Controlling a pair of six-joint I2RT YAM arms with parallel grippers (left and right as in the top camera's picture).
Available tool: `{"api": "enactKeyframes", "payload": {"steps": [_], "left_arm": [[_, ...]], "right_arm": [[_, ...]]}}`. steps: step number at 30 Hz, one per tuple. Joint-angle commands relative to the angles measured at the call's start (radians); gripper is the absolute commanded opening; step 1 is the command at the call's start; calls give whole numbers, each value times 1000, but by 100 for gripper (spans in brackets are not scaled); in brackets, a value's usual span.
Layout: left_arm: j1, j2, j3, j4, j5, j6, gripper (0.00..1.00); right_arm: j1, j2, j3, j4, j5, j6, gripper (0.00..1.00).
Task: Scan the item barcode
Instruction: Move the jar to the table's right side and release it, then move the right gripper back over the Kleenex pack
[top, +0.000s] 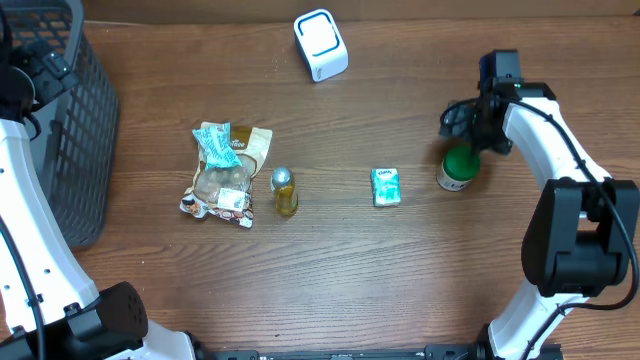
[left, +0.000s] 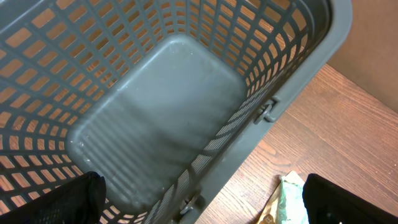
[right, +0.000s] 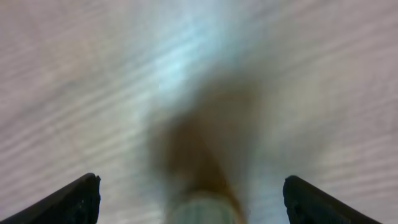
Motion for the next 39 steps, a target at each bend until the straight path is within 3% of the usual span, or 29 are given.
{"api": "enactKeyframes", "payload": {"steps": [1, 8, 18, 27, 39], "left_arm": [[3, 5, 9, 3, -3, 18, 100], [3, 5, 9, 3, -3, 18, 100], [3, 5, 9, 3, -3, 18, 100], [3, 5, 9, 3, -3, 18, 99], [3, 5, 9, 3, -3, 18, 100]], "right_arm": [[-4, -10, 5, 64, -19, -5, 87], [33, -10, 5, 117, -234, -4, 83], [187, -10, 5, 93, -234, -4, 80], [321, -10, 5, -40, -233, -4, 79], [339, -10, 5, -127, -232, -4, 79]]}}
